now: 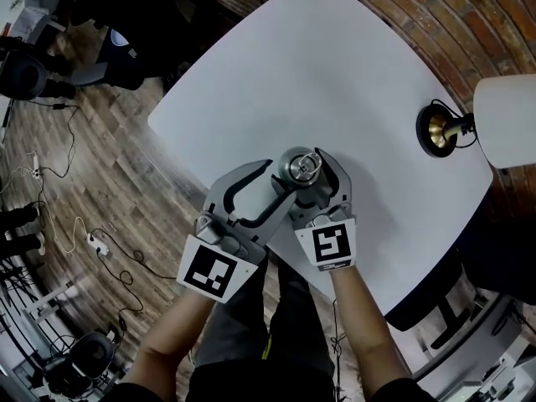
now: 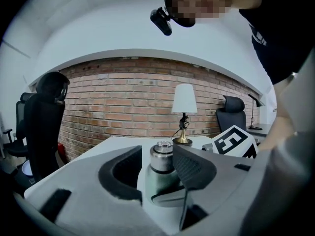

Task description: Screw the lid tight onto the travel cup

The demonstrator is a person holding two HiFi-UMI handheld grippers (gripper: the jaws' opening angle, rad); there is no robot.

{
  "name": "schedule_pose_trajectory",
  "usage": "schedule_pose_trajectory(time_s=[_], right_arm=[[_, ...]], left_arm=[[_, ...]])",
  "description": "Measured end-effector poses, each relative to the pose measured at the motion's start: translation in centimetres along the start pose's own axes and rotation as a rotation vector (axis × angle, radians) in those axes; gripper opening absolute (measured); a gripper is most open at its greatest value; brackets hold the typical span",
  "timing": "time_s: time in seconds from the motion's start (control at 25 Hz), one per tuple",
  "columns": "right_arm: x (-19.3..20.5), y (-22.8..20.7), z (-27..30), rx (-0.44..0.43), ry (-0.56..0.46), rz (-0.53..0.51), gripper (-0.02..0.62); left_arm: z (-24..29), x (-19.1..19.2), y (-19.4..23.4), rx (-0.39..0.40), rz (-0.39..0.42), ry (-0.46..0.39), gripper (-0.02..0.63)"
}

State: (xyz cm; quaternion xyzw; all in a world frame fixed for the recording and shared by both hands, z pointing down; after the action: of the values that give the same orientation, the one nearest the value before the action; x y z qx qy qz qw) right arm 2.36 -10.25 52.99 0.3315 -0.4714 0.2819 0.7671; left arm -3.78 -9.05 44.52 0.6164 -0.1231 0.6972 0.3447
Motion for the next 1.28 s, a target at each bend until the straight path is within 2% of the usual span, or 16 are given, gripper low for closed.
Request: schedule_pose_trajectory(time_s=[0.2, 0.32, 0.48, 0.64, 0.76, 0.92, 1.04, 1.28], right_arm=[[0.1, 0.0, -0.2, -0.002, 0.000, 0.018, 0.357], [0.2, 0.0, 0.0, 0.001, -0.004, -0.002, 0.357], [0.1, 0.0, -0.1, 0.001, 0.010, -0.001, 0.357], [0.0, 0.1, 0.0, 0.006, -0.003, -0.003, 0.357], [0.0, 0.1, -0.1, 0.002, 0.004, 0.000, 0.357], [0.0, 0.2, 0.0, 0.000, 0.000, -0.002, 0.357], [0.0, 0.3, 0.0, -0.001, -0.001, -0.003, 0.357], [0.2, 0.2, -0.1, -0.010, 0.009, -0.003, 0.357]], left_arm=[[0.9, -0.3, -0.7, 0.041, 0.028, -0.006, 0.192], [1.4, -0.3, -0.9, 0.066, 0.020, -0.001, 0.231], [2.9, 0.2, -1.1, 0.051, -0.002, 0.014, 0.258], [4.1, 0.2, -1.2, 0.024, 0.031, 0.002, 0.258], [4.2, 0.0, -1.2, 0.047, 0.056, -0.014, 0.249], [4.0, -0.1, -0.9, 0.161, 0.063, -0.011, 0.249], [4.0, -0.2, -0.7, 0.273, 0.102, 0.012, 0.249], [4.4, -0.2, -0.9, 0.563, 0.215, 0.094, 0.249]])
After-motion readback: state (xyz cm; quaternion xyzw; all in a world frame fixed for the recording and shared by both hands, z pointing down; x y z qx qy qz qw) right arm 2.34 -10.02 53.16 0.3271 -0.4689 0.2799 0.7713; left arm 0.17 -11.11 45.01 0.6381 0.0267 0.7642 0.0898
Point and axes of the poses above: the fingertips, and each gripper's own axes: z forward along the fingers, y to its left, x out of its underside, the point moved 4 cm from there along -z, backward along the fingers, and after that the axes turned 15 degrees about -z, right-handed, at the moved point
